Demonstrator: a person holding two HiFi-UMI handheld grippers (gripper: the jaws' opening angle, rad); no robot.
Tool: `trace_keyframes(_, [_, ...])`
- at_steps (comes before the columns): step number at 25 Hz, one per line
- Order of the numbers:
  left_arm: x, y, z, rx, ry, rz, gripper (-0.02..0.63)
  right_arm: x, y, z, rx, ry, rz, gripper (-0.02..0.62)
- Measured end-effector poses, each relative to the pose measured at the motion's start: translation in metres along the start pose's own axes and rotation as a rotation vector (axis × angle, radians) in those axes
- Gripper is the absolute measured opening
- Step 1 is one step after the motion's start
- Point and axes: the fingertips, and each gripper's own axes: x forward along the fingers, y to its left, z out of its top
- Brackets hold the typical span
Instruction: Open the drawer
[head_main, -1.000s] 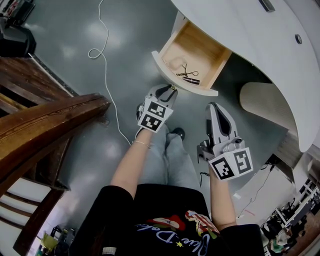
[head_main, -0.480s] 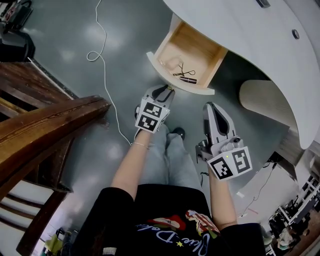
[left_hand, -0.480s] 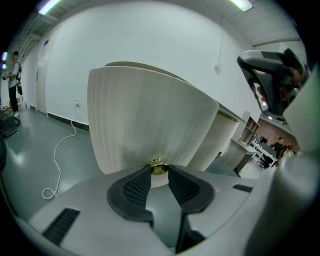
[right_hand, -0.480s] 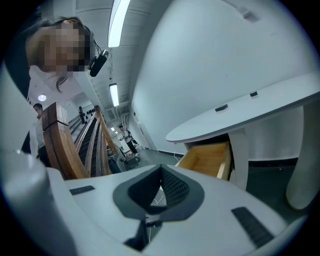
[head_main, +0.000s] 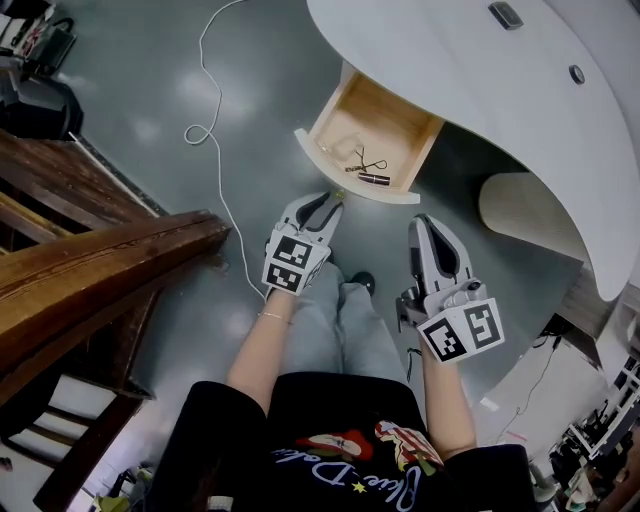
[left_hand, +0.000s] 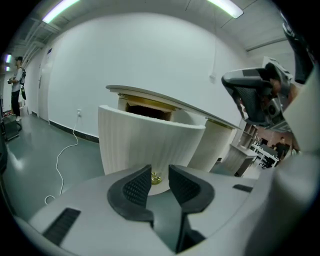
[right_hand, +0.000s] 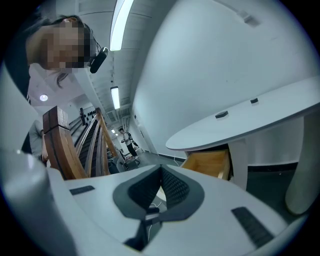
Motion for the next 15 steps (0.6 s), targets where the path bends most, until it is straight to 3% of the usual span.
trace_keyframes(8, [-0.049, -0.011, 0.045, 0.022, -0.078, -0.009, 0.011, -0.016, 0.008, 0.027, -0.005, -0.025, 0.001, 0.000])
trace_keyframes(15, [-0.102, -0.018, 0.092, -0.006, -0.156, 0.015, 0.005, -0.031, 0.025, 0.060, -0.040, -0.056, 0.030, 0.000])
